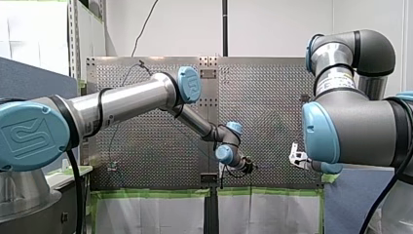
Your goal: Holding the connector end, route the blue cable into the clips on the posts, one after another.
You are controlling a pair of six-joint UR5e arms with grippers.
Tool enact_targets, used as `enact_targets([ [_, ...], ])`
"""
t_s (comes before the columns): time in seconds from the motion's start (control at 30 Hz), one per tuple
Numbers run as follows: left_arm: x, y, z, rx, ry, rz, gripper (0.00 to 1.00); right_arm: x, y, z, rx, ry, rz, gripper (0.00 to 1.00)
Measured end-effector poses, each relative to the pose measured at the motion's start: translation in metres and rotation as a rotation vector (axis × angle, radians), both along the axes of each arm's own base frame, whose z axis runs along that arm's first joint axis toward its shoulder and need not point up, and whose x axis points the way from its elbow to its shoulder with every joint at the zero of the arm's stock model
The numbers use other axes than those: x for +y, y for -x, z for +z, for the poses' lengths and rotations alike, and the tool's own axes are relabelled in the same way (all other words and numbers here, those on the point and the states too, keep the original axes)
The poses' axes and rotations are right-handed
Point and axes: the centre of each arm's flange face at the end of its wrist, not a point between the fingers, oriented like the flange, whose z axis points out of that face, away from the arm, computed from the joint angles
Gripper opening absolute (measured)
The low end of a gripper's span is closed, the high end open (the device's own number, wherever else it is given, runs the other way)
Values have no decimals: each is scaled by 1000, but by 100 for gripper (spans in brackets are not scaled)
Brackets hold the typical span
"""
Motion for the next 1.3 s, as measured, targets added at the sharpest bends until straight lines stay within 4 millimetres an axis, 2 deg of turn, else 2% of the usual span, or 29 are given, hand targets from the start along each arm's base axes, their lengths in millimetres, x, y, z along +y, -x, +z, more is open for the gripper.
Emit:
enact_targets([
  [0.2, 0, 8, -5, 5, -8, -7, 100, 0, 0, 0, -1, -1, 0, 0],
  [0.43, 5, 8, 14, -32, 23, -2, 100, 0, 0, 0, -1, 0, 1, 0],
  [0.87, 4, 41, -9, -38, 14, -9, 100, 0, 0, 0, 1, 1, 1, 0],
  [1.3, -6, 47, -7, -82, 41, 19, 100, 0, 0, 0, 0, 0, 1, 0],
])
